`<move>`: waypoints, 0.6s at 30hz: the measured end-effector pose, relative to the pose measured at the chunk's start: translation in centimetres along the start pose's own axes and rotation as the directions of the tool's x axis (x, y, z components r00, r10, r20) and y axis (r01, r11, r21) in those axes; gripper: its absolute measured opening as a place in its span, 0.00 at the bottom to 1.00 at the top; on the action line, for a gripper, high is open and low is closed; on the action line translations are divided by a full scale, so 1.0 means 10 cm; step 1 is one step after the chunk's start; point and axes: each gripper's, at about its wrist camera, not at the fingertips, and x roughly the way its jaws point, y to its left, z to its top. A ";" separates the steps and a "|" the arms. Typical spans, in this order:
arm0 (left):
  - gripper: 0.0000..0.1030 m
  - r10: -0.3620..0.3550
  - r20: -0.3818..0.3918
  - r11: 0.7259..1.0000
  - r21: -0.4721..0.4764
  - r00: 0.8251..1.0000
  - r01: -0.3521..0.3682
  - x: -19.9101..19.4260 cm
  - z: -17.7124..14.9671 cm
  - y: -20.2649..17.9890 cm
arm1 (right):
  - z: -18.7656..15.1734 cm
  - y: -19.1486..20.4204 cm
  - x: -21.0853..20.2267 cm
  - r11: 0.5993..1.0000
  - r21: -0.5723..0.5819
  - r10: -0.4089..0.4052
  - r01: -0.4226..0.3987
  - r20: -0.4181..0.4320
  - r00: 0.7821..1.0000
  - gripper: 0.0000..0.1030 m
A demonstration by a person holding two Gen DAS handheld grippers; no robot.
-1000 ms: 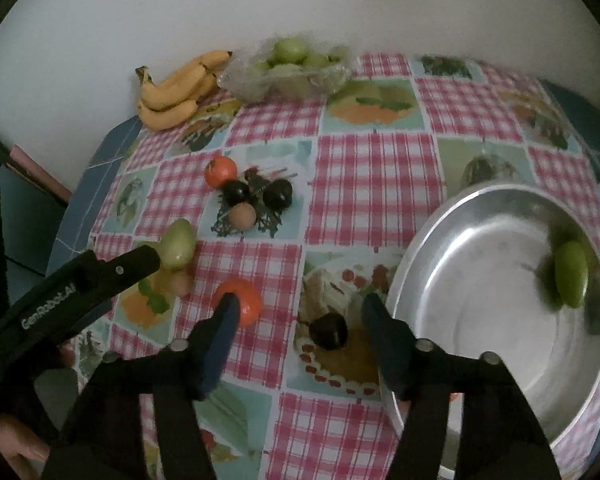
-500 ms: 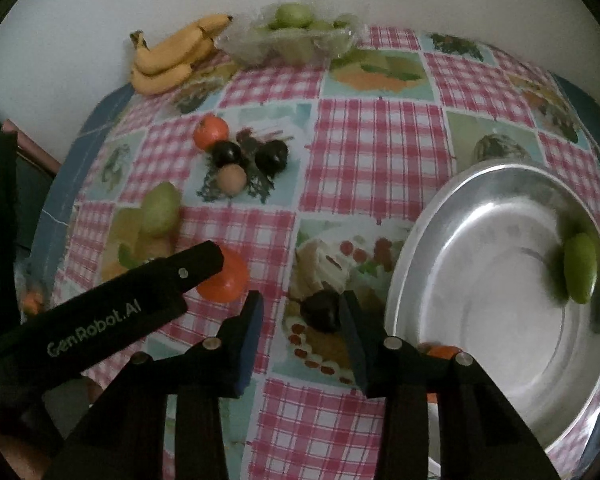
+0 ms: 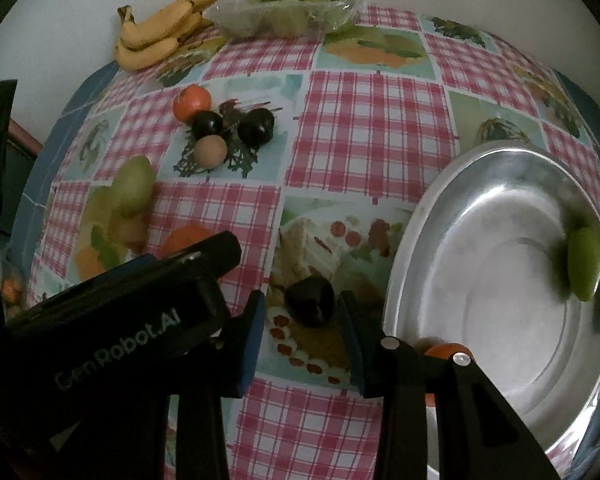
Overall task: Organize fruits
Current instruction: 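Close the left tool on the orange while the right tool grasps the dark plum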
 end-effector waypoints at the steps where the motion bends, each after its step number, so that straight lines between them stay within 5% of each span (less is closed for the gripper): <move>1: 0.71 -0.001 -0.001 1.000 -0.001 1.000 0.001 0.00 0.00 0.00 | -0.01 0.00 0.01 1.000 -0.002 -0.002 0.002 -0.002 1.000 0.38; 7: 0.69 -0.005 0.001 1.000 0.002 1.000 0.005 -0.01 -0.01 0.01 | -0.01 0.01 0.03 1.000 0.000 -0.005 0.005 -0.005 1.000 0.38; 18: 0.42 -0.025 -0.007 1.000 -0.003 1.000 0.025 0.00 -0.01 0.01 | -0.01 -0.03 0.03 1.000 0.008 -0.018 0.018 0.002 1.000 0.26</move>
